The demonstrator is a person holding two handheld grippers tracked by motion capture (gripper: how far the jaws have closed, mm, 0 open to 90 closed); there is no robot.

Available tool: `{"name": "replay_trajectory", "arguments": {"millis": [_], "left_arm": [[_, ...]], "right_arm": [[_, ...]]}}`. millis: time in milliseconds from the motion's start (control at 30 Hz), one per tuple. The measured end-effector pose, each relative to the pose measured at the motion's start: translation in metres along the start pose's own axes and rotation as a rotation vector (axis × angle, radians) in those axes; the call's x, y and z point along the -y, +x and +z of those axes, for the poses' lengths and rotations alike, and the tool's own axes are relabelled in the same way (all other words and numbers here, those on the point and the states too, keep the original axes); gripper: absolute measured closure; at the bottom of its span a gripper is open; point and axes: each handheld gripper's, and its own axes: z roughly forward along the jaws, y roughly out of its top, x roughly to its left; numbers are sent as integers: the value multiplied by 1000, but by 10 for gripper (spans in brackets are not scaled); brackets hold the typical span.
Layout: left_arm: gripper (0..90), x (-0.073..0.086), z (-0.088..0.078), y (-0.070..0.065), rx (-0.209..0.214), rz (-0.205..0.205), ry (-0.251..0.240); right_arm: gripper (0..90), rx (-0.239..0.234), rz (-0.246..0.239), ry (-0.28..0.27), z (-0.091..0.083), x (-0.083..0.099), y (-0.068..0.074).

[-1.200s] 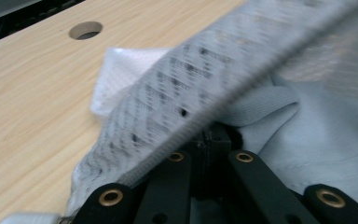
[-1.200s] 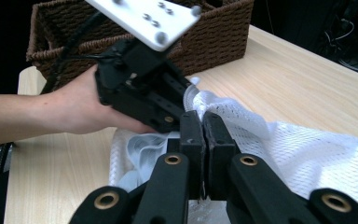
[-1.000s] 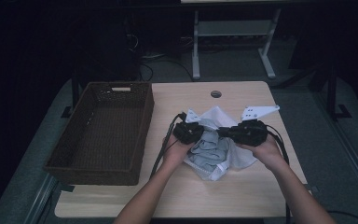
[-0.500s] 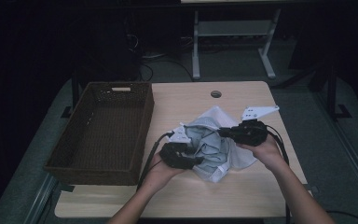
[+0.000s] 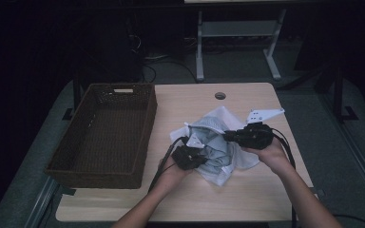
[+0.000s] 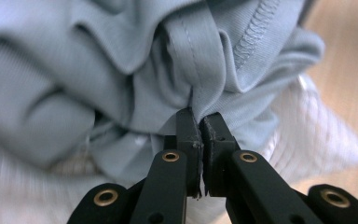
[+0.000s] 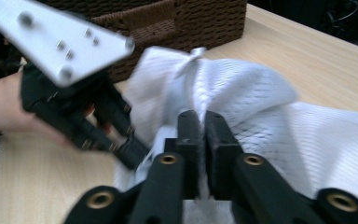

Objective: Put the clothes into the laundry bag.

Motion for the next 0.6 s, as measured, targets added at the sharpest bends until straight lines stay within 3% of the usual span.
{"name": "replay_trajectory", "arguments": {"millis": [33, 100, 233, 333, 433, 467, 500, 533, 600], "left_arm": [[869, 1, -2, 4, 0, -19, -8], [869, 4, -4, 8, 13, -43, -21], [869, 6, -4, 8, 29, -42, -21], [869, 7, -3, 9, 33, -52, -27], [869, 7, -4, 9, 34, -51, -29], [869, 7, -4, 8, 34, -49, -29], [869, 7, -4, 8, 34, -51, -31], [869, 7, -5, 8, 36, -54, -35], [870, 7, -7, 8, 36, -56, -44]], "right_arm": [[717, 18, 8, -2, -1, 2, -1], [673, 27, 13, -5, -2, 3, -1], [593, 44, 41, 13, -15, 17, 7], [569, 50, 58, 56, -16, 35, 13], [555, 34, 75, 121, -4, 50, 19], [562, 32, 68, 139, 2, 52, 20], [647, 40, 66, 180, 14, 55, 21], [647, 40, 66, 180, 14, 55, 21], [801, 51, 63, 229, 23, 59, 21]]}}
